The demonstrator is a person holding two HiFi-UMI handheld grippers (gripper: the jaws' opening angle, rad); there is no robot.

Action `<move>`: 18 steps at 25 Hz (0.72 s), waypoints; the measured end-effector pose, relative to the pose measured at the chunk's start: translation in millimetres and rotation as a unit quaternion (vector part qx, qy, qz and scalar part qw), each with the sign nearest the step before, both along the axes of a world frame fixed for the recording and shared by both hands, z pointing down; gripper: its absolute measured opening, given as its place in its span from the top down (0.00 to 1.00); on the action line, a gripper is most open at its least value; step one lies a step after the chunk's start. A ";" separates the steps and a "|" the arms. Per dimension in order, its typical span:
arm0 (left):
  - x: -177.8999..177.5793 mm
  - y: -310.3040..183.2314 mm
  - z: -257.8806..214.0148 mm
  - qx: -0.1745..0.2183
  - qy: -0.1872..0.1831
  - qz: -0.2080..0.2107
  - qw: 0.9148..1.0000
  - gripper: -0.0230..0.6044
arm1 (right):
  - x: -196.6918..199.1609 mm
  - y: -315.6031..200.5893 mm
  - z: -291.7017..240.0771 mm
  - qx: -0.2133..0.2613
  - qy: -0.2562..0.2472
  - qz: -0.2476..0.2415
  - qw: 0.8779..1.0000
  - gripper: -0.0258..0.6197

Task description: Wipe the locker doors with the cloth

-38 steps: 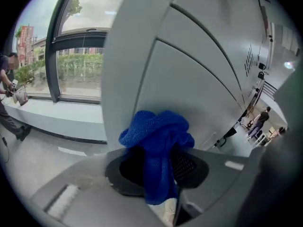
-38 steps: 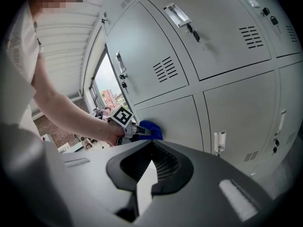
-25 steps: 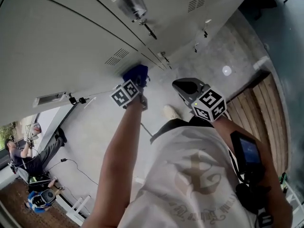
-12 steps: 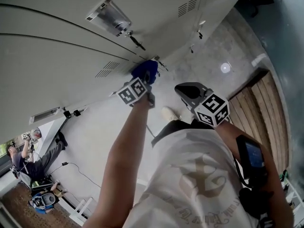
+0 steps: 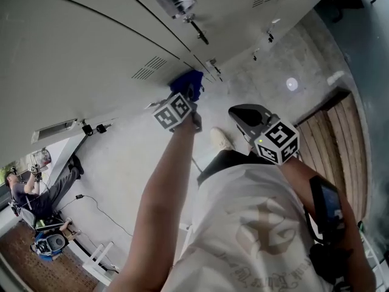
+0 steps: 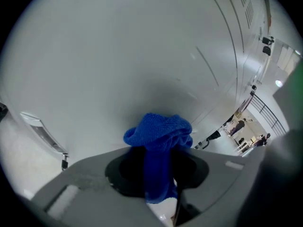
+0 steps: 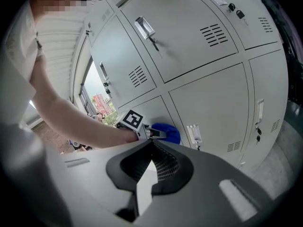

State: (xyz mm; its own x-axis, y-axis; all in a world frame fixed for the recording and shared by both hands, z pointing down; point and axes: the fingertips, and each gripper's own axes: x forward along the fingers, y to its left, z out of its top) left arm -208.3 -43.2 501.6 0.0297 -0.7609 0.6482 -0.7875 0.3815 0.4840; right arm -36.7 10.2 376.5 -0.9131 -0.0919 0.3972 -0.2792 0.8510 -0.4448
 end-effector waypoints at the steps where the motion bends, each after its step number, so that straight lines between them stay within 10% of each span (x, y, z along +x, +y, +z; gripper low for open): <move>1: -6.3 6.5 0.8 -0.002 0.001 -0.009 1.000 0.76 | -1.2 1.5 0.5 0.000 0.000 0.000 1.000 0.95; 8: -62.4 63.4 3.7 -0.019 -0.004 -0.058 0.998 0.76 | -8.2 15.2 6.7 -0.004 0.003 -0.006 1.000 0.95; 18: -101.9 113.1 13.7 -0.017 -0.023 -0.017 0.999 0.75 | -20.8 45.0 14.7 -0.008 0.011 -0.016 1.000 0.95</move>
State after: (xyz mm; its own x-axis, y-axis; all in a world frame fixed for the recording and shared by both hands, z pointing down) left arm -310.3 69.9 515.3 -0.0265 -0.7391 0.6731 -0.7956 0.4232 0.4334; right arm -57.4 55.2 391.3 -0.9062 -0.0554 0.4193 -0.2615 0.8525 -0.4527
